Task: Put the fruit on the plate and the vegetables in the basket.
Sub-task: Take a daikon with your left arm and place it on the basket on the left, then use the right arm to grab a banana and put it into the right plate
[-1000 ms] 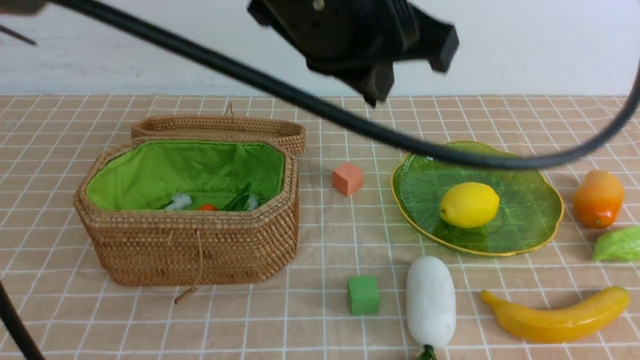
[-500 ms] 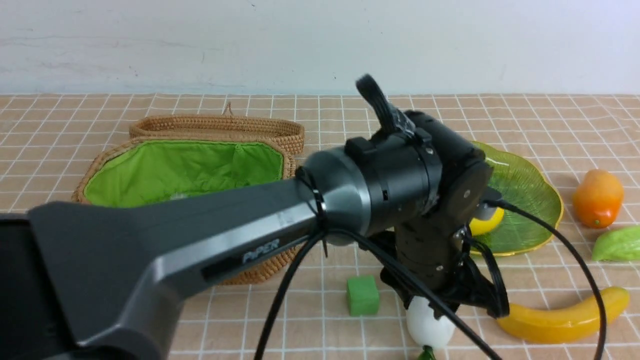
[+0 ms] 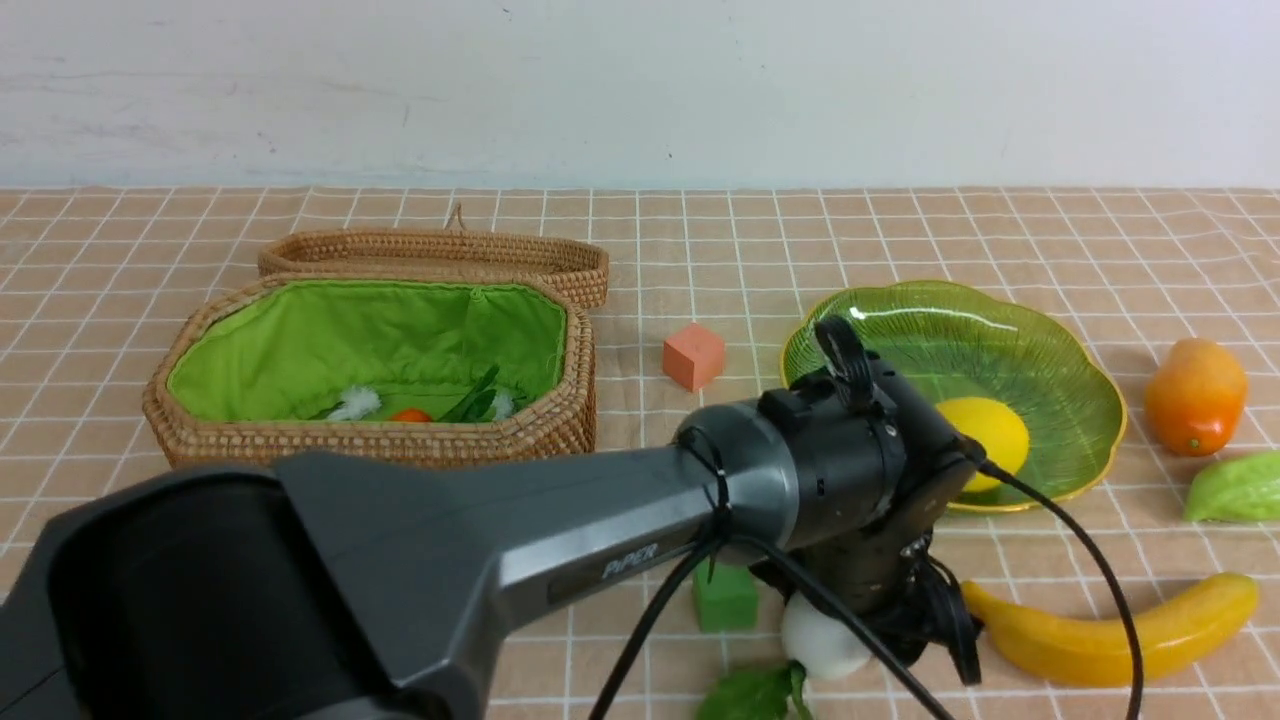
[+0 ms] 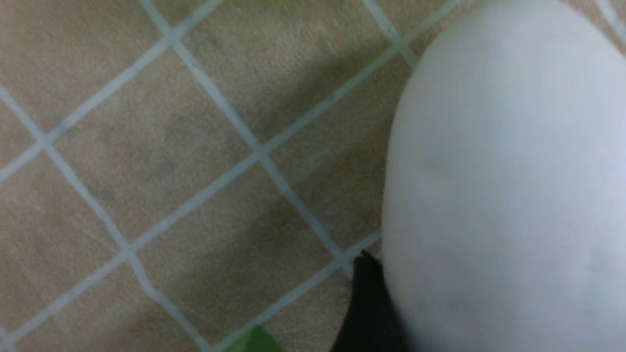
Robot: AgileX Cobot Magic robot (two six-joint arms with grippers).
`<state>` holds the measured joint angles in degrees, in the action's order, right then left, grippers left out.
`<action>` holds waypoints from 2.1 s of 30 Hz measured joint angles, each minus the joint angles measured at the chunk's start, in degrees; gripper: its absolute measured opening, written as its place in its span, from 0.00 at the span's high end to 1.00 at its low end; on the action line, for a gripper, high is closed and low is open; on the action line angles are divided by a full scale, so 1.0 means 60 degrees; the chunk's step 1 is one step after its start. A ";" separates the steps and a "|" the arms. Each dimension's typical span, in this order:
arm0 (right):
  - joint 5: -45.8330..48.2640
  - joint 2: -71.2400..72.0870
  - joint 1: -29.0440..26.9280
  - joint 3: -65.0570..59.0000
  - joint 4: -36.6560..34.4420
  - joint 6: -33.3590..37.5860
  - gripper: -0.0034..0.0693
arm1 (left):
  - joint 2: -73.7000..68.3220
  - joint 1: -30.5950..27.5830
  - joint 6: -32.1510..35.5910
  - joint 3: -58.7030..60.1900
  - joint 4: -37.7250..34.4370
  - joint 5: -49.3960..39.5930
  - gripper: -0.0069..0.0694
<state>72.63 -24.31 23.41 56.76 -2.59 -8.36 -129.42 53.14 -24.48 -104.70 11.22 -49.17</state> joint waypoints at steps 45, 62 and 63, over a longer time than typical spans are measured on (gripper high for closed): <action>-0.1214 -0.1035 0.0000 0.0000 -0.0486 0.0114 0.76 | 0.4510 -0.5173 0.8070 0.1202 -0.1025 -0.2274 0.04; -0.1682 -0.6873 -0.0706 0.0000 0.1926 -0.1175 0.74 | 0.9490 -0.3149 0.2946 0.3175 -0.1292 -0.3588 0.93; -0.1701 -0.7159 -0.1020 0.0000 0.1904 -0.1218 0.74 | 1.0022 -0.2921 0.2879 0.3669 -0.1298 -0.3588 0.93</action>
<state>62.42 -67.27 17.29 56.76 8.84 -15.67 -69.29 35.62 -7.21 -82.69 3.43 -70.70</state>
